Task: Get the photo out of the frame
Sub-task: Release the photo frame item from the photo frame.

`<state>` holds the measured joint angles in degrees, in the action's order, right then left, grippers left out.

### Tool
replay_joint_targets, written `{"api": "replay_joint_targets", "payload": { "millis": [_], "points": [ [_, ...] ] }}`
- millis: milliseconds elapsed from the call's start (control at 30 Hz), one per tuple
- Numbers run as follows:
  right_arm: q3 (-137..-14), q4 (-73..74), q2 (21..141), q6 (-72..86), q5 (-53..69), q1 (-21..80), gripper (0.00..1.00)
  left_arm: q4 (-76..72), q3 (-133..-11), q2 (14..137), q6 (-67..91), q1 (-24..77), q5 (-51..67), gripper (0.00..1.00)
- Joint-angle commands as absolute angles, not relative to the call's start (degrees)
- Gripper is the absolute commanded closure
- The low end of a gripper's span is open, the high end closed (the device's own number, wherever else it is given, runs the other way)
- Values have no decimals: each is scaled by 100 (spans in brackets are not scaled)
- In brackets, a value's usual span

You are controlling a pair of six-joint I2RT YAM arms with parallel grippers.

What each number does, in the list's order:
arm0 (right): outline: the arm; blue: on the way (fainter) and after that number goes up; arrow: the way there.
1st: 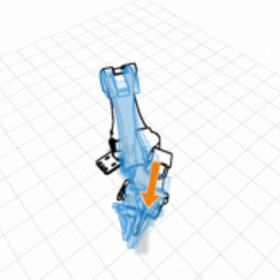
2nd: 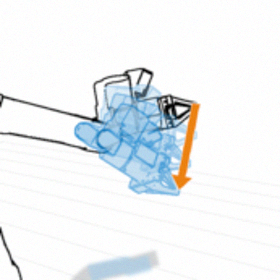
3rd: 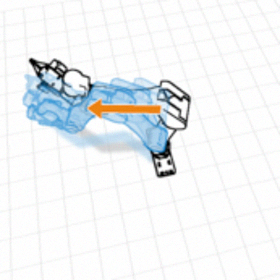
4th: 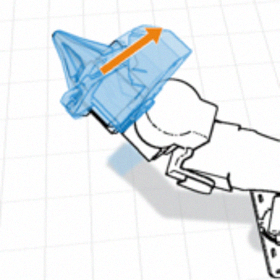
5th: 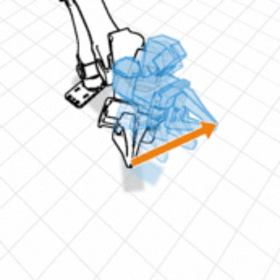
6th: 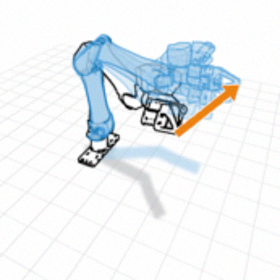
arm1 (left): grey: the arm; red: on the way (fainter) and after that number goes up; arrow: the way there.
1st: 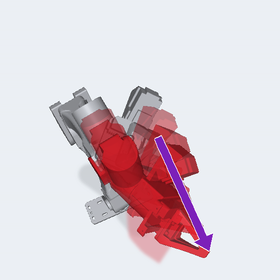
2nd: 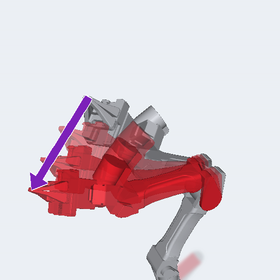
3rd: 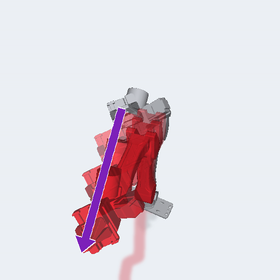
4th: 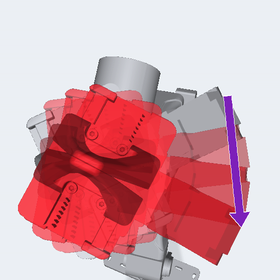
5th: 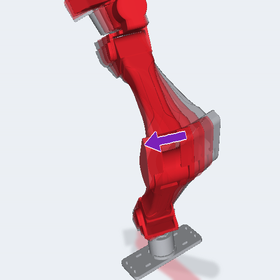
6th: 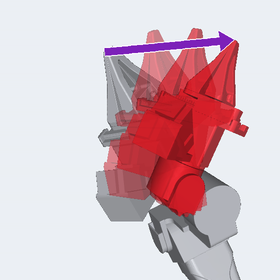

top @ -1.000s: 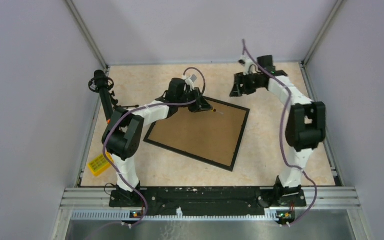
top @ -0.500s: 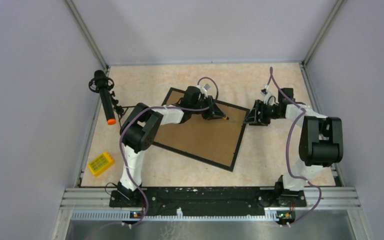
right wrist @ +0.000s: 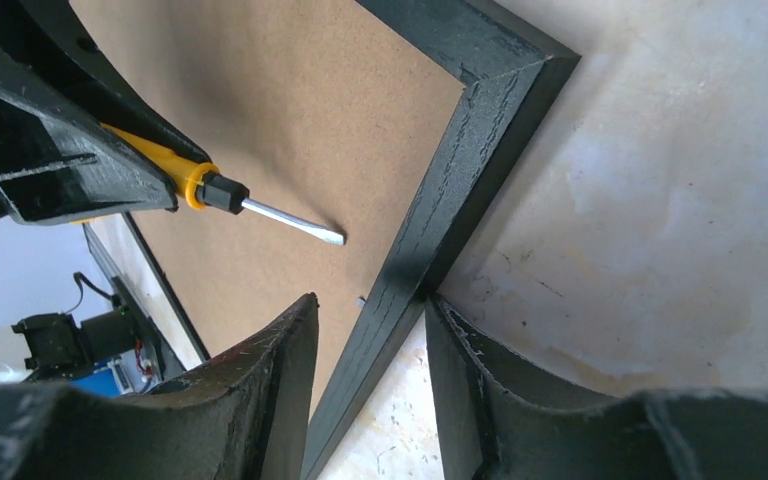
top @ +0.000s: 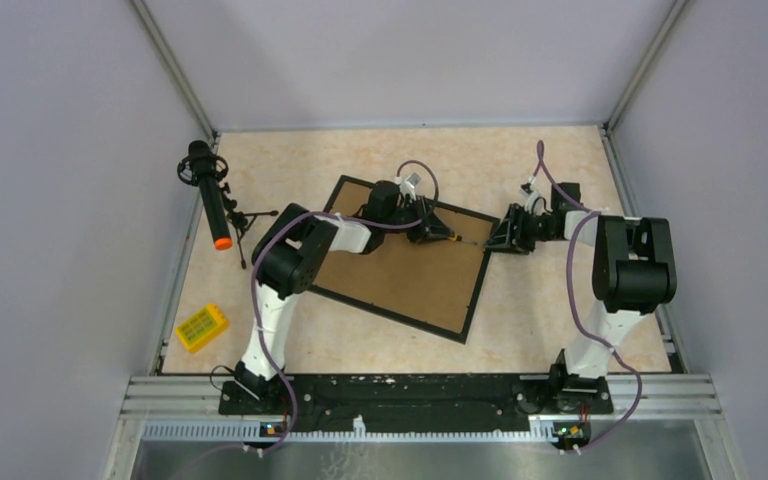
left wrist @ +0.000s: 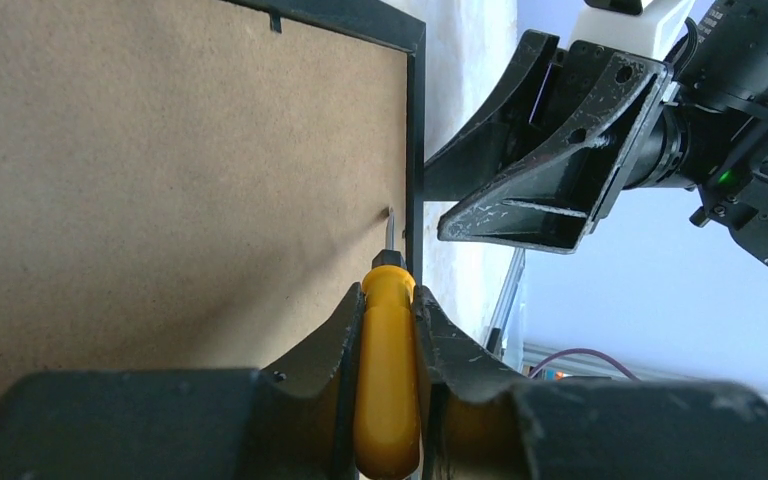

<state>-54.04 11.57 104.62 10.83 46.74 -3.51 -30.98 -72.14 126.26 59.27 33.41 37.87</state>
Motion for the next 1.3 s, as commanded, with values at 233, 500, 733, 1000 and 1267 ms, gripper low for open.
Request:
{"api": "replay_joint_targets", "payload": {
  "millis": [233, 500, 733, 1000, 1267],
  "points": [
    [-5389, 677, 10670, 1208, 4407, -353, 64, -3357, -6955, 12520, 6222, 3379, 3943, 100],
    [-5387, 666, 10793, 1215, 4341, -352, 67, -3309, -7070, 12686, 6313, 3453, 4002, 100],
    [-5414, 698, 10916, 1212, 4256, -352, 70, -3283, -7259, 12926, 6397, 3546, 4054, 100],
    [-5439, 793, 11080, 1174, 4012, -296, 77, -3046, -7484, 13088, 6389, 3631, 4002, 100],
    [-5519, 939, 11153, 1133, 3629, -38, 86, -2497, -7652, 13268, 6431, 3807, 3851, 100]
  ]
}}
